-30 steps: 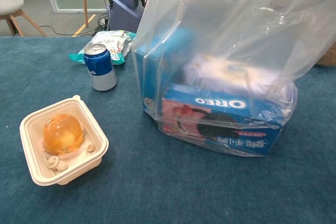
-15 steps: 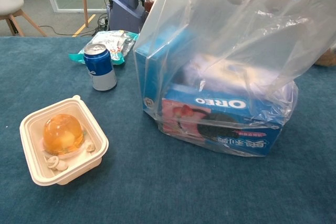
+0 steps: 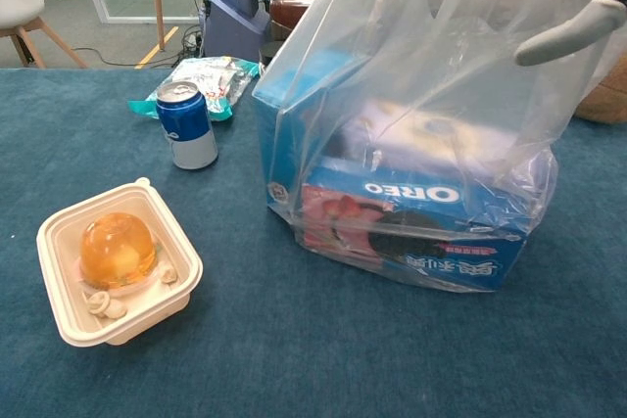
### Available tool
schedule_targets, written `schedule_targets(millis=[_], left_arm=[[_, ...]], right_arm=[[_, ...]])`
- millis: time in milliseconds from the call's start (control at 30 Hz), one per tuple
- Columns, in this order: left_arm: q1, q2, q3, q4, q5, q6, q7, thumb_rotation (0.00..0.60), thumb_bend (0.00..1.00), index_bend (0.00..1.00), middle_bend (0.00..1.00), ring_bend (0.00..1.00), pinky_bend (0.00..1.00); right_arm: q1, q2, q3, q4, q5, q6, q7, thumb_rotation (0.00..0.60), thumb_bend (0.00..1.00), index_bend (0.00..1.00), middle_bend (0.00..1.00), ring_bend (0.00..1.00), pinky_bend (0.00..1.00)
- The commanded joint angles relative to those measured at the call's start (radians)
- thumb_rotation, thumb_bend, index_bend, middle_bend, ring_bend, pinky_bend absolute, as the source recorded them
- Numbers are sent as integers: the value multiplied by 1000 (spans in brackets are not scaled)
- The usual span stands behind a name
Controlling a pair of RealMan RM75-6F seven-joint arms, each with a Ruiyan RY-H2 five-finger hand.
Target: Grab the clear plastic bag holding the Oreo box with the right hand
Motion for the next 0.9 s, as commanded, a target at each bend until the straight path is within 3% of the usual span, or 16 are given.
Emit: schedule_targets(millis=[33,600,900], left_arm=[[0,0,-1,-1,1,1,0,600,455,0,0,0,0],[12,5,1,-2,1,12,0,600,455,0,0,0,0],[12,5,1,-2,3,11,0,600,455,0,0,0,0]], right_arm=[[35,-26,13,12,1,-21,49,600,0,0,0,0,35],[186,-81,33,36,-77,-33,412,600,0,0,5,0,35],[230,-126,58,91,-39,7,554,600,0,0,38,0,35]])
